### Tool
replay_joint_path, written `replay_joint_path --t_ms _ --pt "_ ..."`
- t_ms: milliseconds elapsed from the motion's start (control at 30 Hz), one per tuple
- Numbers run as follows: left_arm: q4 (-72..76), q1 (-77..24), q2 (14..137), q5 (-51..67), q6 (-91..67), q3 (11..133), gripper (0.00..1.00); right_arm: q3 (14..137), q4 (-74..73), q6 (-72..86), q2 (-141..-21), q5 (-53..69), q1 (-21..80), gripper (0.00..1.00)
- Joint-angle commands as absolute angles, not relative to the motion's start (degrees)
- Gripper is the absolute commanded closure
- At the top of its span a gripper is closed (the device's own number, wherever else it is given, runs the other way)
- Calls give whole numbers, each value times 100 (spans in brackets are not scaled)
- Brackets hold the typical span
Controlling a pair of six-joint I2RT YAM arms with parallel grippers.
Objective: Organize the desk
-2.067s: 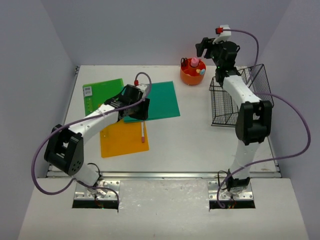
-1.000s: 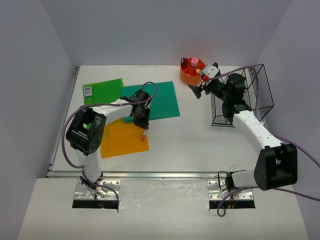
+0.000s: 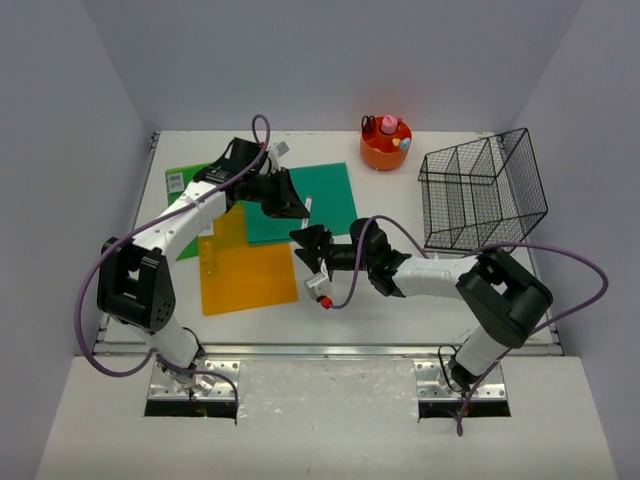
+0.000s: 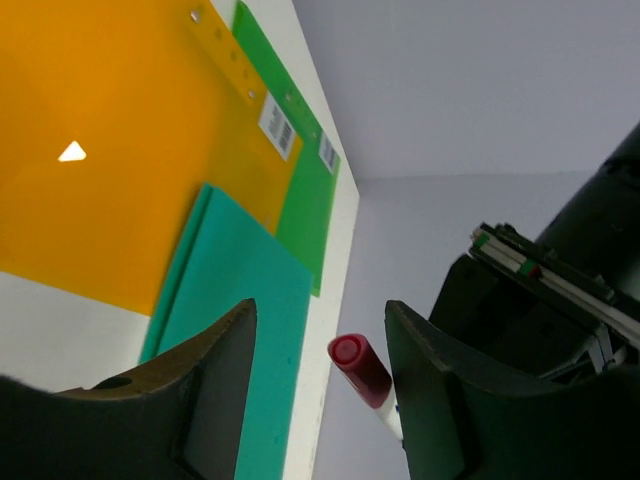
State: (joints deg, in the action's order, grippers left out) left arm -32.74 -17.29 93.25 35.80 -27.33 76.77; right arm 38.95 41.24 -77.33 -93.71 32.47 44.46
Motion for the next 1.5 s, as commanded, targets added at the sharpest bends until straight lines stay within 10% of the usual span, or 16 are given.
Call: replay_joint_path --t_ms 0,233,367,467,533,967,1467 --pt "-3326 -1621 9304 3769 -2656 7734 100 4231 5400 -8010 -9677 2510 4489 48" --pt "-3366 -1512 9402 3778 -2664 7721 100 4351 5672 -7962 -9782 2319 4491 98" --pt "-3287 -1388 9422 3727 -2804 7616 95 4263 5928 -7848 -9738 2303 4491 100" --pt "-3201 -1265 9401 3636 -2944 7544 24 4281 5825 -7336 -9506 2220 4485 100" --pt "-3148 -1192 9381 3553 -2998 7535 0 4381 5625 -6859 -9411 2125 4455 100" --pt "-2858 -600 9146 2608 -2725 8000 0 8388 3057 77 -10088 1214 1303 100" --pt "-3117 -418 9270 1695 -1880 7989 0 13354 2327 2002 -14235 439 104 100"
